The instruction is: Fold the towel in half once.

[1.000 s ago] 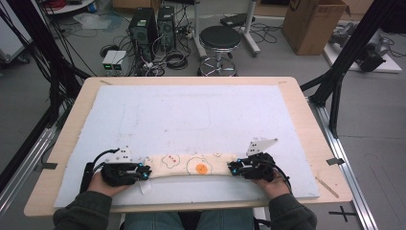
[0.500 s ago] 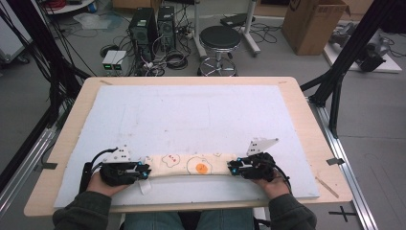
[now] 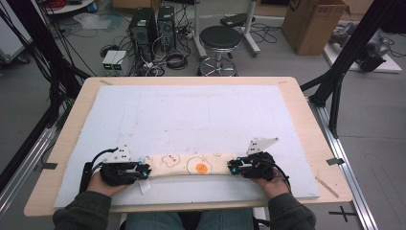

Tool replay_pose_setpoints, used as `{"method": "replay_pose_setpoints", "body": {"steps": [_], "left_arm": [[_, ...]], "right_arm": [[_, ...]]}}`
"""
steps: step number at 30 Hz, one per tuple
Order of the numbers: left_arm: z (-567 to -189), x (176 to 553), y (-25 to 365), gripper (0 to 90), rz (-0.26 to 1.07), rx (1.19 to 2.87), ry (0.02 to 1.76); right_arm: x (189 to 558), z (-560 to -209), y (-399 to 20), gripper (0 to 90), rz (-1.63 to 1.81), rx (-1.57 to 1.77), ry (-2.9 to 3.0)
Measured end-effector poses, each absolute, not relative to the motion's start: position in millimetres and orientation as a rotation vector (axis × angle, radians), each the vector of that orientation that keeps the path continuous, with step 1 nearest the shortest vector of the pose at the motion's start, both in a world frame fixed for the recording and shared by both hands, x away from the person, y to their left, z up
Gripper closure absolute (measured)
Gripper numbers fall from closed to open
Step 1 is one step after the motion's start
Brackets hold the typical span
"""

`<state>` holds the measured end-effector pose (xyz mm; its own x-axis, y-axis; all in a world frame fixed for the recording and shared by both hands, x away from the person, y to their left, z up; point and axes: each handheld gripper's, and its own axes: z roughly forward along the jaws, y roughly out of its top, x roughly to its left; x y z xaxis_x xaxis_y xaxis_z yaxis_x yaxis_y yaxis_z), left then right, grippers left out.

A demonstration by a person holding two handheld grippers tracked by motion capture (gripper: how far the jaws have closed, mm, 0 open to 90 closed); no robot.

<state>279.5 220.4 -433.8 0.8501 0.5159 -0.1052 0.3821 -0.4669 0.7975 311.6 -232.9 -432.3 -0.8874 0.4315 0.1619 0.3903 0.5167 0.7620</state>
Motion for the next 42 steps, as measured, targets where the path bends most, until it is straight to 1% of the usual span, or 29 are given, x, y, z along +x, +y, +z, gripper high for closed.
{"method": "replay_pose_setpoints", "body": {"steps": [42], "left_arm": [[-432.5,279.9,220.0,74.1,0.191,2.111,0.64]], "right_arm": [[313.1,-431.3,-233.0,71.4,1.358,0.745,2.675]]}}
